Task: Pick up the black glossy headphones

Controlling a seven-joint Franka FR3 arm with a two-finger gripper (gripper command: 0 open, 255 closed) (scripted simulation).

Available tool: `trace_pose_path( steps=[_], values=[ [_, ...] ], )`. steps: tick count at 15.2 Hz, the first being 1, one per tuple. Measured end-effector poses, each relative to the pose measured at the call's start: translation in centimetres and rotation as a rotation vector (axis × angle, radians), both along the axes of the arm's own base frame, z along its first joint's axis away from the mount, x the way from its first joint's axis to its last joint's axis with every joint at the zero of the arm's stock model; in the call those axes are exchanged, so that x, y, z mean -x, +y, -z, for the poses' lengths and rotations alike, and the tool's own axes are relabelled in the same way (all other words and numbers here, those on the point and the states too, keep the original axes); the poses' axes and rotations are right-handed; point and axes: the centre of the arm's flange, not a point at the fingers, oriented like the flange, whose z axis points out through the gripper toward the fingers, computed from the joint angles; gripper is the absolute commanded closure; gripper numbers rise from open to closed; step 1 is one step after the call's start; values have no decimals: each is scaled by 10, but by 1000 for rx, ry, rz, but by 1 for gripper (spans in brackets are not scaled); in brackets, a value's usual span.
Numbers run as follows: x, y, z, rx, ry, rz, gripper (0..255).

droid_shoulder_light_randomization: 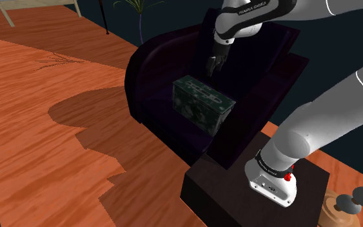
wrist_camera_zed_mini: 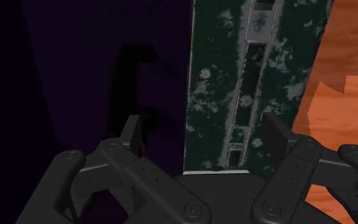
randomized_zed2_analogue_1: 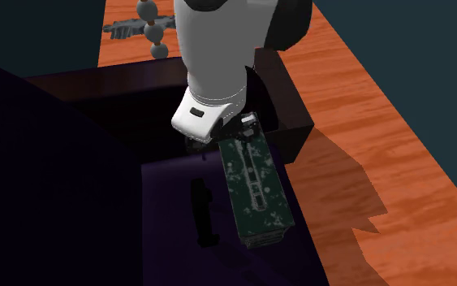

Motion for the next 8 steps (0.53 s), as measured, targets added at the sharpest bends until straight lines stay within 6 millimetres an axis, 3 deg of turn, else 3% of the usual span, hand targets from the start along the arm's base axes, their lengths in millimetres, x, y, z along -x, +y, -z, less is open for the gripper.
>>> trace_pose_path(
  steps=[8],
  values=[
    [-47, -67, 46, 19, -30, 15, 0]
  ],
)
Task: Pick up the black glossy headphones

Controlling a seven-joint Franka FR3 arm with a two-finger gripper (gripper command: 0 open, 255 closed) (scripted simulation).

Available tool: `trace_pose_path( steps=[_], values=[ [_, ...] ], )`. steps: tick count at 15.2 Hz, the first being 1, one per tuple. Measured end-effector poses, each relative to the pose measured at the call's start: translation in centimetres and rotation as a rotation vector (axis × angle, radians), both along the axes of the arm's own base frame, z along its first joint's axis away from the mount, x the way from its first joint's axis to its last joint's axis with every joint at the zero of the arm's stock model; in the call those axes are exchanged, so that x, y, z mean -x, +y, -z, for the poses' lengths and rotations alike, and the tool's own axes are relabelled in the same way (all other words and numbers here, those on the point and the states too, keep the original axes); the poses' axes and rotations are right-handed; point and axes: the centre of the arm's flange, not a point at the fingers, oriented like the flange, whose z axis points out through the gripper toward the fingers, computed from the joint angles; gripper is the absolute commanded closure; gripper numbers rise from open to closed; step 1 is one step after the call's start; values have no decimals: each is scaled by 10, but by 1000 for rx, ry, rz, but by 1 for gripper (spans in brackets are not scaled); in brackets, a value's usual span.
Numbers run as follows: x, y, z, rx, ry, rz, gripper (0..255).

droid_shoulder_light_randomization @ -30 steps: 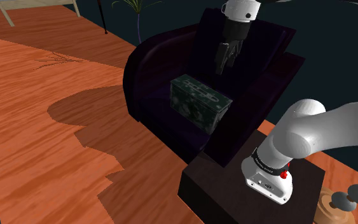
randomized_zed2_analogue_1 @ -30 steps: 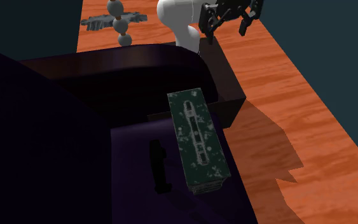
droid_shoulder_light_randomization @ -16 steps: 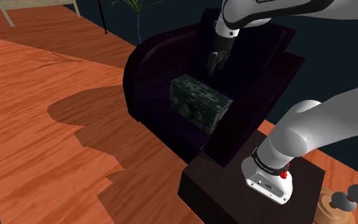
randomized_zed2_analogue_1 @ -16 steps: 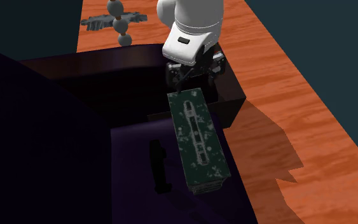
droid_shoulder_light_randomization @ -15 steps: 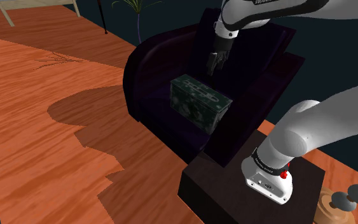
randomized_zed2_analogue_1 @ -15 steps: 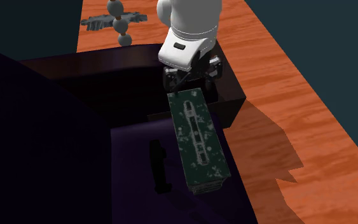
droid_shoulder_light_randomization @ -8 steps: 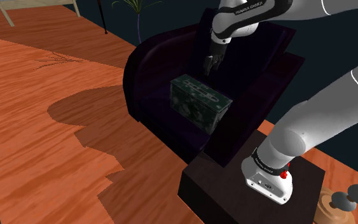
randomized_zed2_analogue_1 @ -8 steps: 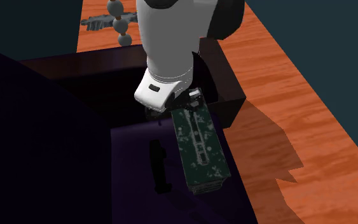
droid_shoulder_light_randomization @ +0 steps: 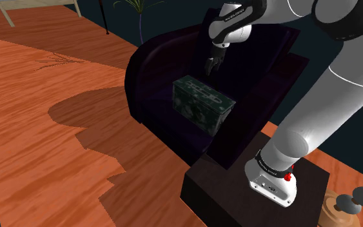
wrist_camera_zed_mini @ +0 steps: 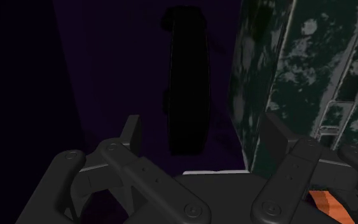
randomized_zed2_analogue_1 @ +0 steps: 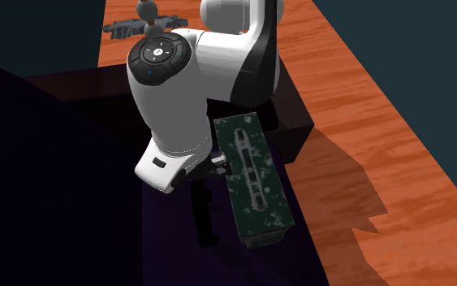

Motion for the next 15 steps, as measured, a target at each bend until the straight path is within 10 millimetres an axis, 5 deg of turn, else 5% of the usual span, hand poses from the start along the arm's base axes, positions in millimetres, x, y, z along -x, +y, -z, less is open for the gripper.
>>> trace_pose_path(
  steps=[8, 9, 15],
  values=[
    [-3, -5, 41, 2, -2, 1, 0],
    [-3, -6, 43, 2, -2, 1, 255],
    [-3, -7, 43, 3, -4, 2, 255]
  ],
)
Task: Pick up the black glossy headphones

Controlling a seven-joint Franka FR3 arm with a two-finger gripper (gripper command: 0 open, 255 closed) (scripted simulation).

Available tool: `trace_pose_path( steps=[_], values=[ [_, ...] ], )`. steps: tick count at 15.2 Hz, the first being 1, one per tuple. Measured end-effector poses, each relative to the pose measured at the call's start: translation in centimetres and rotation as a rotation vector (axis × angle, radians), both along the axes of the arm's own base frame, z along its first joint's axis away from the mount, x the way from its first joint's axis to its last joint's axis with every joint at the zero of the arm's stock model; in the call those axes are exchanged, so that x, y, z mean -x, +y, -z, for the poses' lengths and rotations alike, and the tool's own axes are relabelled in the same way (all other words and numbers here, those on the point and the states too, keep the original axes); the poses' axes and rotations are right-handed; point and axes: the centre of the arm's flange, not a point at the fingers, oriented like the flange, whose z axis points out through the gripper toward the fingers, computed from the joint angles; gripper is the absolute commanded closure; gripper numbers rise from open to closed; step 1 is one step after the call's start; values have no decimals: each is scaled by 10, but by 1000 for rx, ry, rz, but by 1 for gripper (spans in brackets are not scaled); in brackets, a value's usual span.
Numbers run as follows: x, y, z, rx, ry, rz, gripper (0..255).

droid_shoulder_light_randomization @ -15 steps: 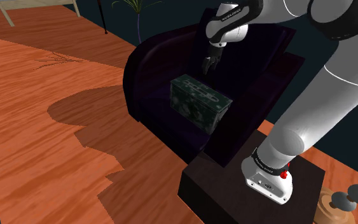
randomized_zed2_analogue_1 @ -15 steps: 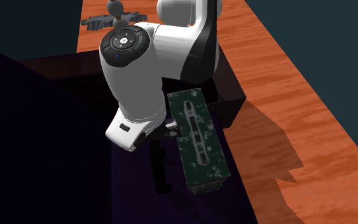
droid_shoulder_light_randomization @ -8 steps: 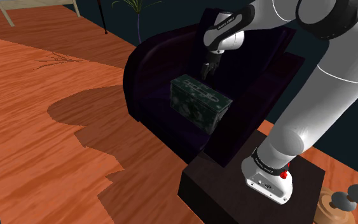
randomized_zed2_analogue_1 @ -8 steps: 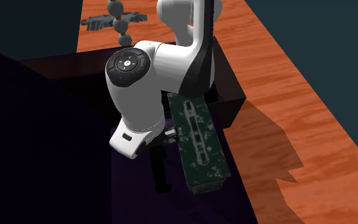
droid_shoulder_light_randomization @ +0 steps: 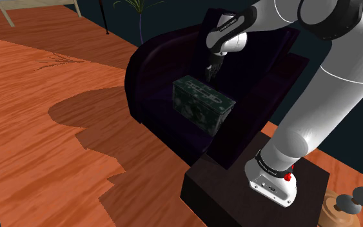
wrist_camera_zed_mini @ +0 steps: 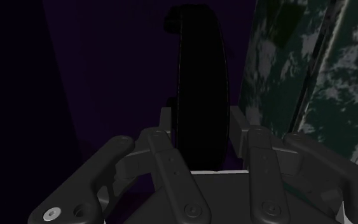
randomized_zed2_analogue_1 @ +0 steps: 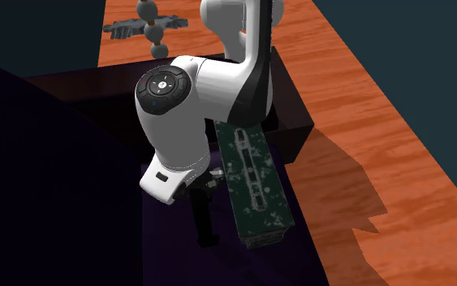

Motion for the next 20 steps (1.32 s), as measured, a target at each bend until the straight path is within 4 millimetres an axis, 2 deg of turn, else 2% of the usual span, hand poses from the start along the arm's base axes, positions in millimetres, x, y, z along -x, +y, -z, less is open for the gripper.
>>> trace_pose_path(
  steps=[5, 20],
  values=[
    [0, 0, -2, 0, 1, 0, 255],
    [0, 1, -77, -1, 2, -1, 255]
  ],
)
